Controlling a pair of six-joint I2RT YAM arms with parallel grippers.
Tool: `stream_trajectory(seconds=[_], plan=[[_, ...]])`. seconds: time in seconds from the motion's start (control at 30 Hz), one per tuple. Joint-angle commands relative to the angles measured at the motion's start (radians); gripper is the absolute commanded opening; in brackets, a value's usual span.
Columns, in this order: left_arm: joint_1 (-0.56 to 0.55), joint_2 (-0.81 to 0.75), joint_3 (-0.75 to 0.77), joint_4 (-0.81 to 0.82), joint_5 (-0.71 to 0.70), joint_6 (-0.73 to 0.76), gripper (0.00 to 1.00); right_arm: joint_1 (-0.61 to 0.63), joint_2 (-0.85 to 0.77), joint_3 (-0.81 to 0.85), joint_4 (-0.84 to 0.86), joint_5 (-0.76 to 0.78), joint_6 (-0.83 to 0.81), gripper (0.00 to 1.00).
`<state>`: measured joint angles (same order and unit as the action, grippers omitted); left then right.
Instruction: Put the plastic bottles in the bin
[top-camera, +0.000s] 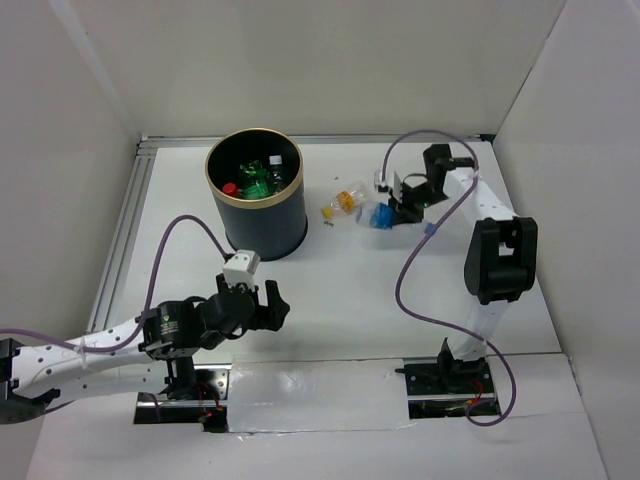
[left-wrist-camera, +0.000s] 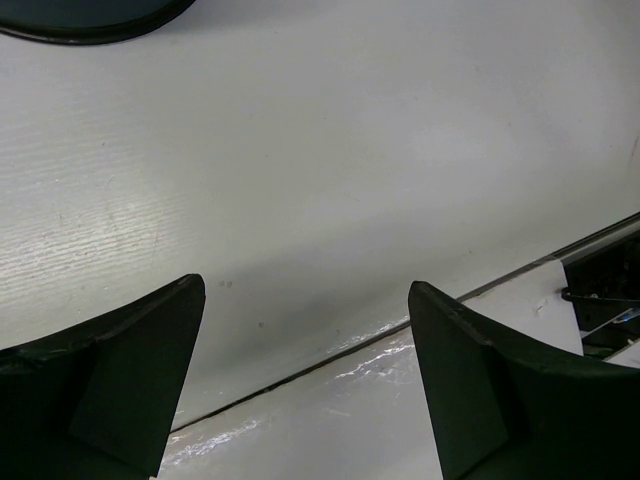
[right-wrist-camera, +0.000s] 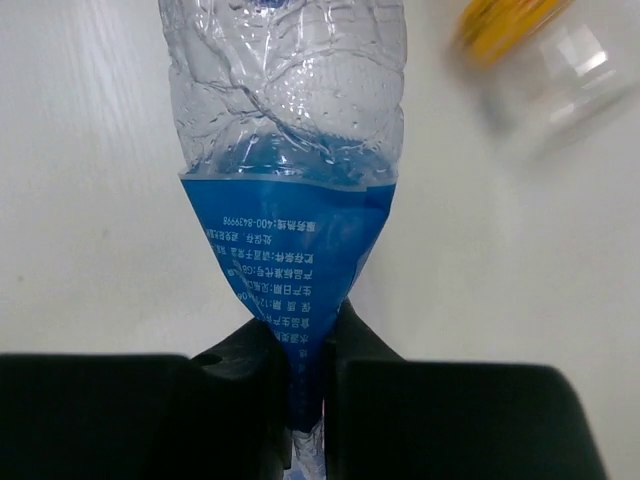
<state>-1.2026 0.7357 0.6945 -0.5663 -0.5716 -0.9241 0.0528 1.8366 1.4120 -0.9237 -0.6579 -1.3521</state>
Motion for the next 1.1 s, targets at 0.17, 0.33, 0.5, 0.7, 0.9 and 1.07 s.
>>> stream_trajectory(seconds=[0.17,0.33,0.5,0.7,0.9,1.07], plan=[[-0.003,-0.024,-0.118,0.126,0.019,-0.036,0.96,0.191,-0.174,0.465,0.269,-0.339,0.533,0.01],[-0.003,-0.006,-0.127,0.151,0.029,-0.01,0.97,0.427,-0.072,0.6,0.592,-0.261,0.748,0.04],[-0.003,-0.027,-0.157,0.151,0.029,-0.001,0.97,0.522,0.157,0.841,0.594,-0.246,0.875,0.12],[-0.003,-0.085,-0.185,0.16,0.027,-0.01,0.97,0.532,0.302,0.91,0.72,-0.213,1.063,0.65],[-0.003,-0.094,-0.194,0.16,0.027,0.001,0.97,0.501,0.31,0.987,0.752,-0.057,1.148,1.0],[-0.003,-0.064,-0.194,0.169,0.027,0.019,0.98,0.344,0.286,0.96,0.669,0.242,1.307,1.0]])
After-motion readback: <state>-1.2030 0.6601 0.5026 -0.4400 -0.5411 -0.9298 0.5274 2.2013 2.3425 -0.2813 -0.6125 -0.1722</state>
